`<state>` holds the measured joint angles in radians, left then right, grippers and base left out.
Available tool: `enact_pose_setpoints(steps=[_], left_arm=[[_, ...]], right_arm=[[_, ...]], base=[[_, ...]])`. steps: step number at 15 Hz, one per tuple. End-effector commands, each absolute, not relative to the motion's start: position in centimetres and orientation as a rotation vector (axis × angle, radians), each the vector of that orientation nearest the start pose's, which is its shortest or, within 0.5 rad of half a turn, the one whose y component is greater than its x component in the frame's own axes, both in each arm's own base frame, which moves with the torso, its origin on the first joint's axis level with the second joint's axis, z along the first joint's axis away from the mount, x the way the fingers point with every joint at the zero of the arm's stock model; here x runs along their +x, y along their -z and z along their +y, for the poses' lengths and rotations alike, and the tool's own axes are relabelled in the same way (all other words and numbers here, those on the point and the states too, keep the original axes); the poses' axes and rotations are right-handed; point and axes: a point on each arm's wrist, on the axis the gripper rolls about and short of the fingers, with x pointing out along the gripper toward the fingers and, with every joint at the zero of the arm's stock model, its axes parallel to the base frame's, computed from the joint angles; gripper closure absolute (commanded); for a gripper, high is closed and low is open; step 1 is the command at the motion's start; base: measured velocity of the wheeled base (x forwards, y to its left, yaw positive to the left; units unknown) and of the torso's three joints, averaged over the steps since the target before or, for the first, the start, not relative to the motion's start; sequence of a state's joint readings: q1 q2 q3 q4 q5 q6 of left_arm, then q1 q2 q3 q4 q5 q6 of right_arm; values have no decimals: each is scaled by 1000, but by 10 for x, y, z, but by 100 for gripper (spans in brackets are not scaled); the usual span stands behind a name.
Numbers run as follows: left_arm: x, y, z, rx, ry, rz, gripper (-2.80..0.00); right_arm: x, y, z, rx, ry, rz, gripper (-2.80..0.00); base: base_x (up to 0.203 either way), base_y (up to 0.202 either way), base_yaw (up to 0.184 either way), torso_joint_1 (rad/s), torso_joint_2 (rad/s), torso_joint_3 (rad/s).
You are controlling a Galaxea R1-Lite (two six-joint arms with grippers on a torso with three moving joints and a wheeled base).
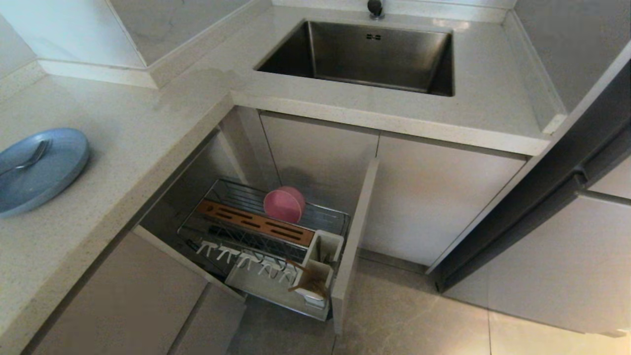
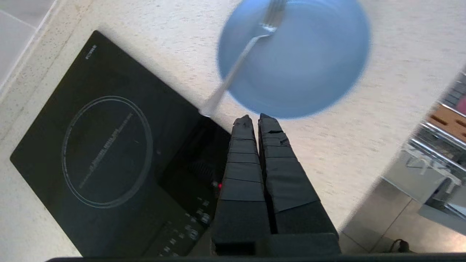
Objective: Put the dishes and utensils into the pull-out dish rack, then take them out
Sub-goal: Pick up the fork and place it in the cupboard
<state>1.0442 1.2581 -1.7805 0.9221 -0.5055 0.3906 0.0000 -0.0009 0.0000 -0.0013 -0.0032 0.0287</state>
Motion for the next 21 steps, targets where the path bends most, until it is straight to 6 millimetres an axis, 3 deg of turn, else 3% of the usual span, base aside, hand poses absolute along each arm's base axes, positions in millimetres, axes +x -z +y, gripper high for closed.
enact_pose_setpoints(steps=[1,4,8,14,21], left_arm=[[76,-393,131,35,-490,429,0],[90,-389,165,-3,-483,454,0],[124,-366,200,-49,-385,528,0],[175,-336,217,-59,-292,636,0],[199,-332,218,2,-282,628,0]], right_arm=[[-23,-76,0,29,3,-3,0],[-23,-76,0,29,3,-3,0],[-23,-76,0,29,3,-3,0],[-23,-76,0,29,3,-3,0],[-23,-76,0,29,3,-3,0]], base=[[0,0,0,0,0,0],[0,0,0,0,0,0],[0,0,0,0,0,0],[0,0,0,0,0,0],[0,0,0,0,0,0]])
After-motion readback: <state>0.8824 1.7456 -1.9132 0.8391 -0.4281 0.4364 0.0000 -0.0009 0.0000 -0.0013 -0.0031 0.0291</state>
